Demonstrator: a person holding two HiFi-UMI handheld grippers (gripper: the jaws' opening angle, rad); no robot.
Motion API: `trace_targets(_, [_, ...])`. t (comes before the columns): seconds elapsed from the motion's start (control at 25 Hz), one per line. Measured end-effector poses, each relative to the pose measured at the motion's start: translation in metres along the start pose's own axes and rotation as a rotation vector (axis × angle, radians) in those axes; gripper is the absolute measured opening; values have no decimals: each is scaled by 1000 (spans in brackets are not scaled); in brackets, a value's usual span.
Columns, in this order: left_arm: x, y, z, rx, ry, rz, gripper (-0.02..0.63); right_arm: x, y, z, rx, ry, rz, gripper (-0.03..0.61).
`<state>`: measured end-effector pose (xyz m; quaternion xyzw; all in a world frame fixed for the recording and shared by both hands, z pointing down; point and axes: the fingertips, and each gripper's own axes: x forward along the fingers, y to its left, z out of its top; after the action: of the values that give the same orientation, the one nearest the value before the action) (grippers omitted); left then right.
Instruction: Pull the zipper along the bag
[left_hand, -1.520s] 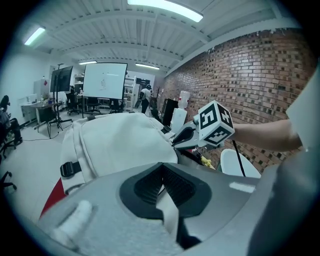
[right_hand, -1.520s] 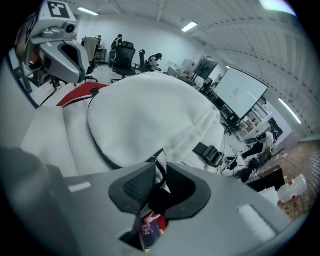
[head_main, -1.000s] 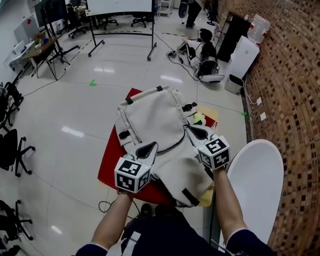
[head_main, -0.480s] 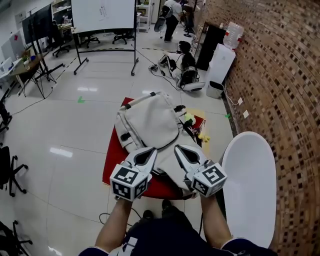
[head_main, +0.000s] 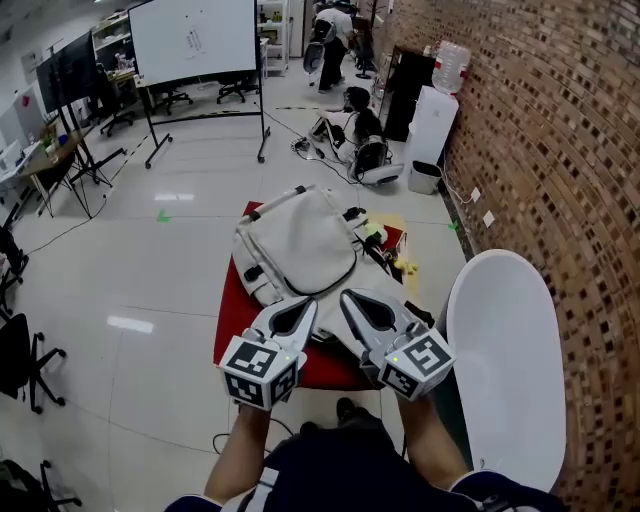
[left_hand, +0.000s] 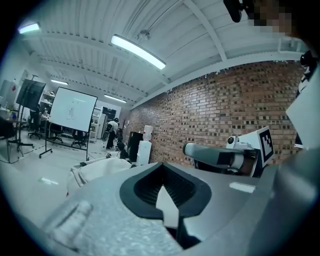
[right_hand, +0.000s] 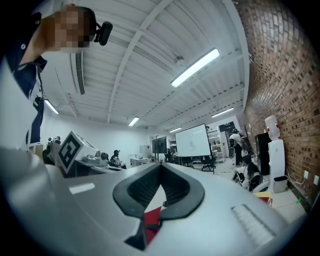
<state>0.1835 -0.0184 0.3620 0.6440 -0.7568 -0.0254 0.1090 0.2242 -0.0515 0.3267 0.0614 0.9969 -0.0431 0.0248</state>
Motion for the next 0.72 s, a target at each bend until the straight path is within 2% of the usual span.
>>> trace_targets(0.48, [-1,-9,3,31,9,-13,2,0,-6,-7,9,14,-23,5])
trace_targets(0.72, [-3,-10,5,20,9,-16,2,2,-2,-4,-7,16,-17,5])
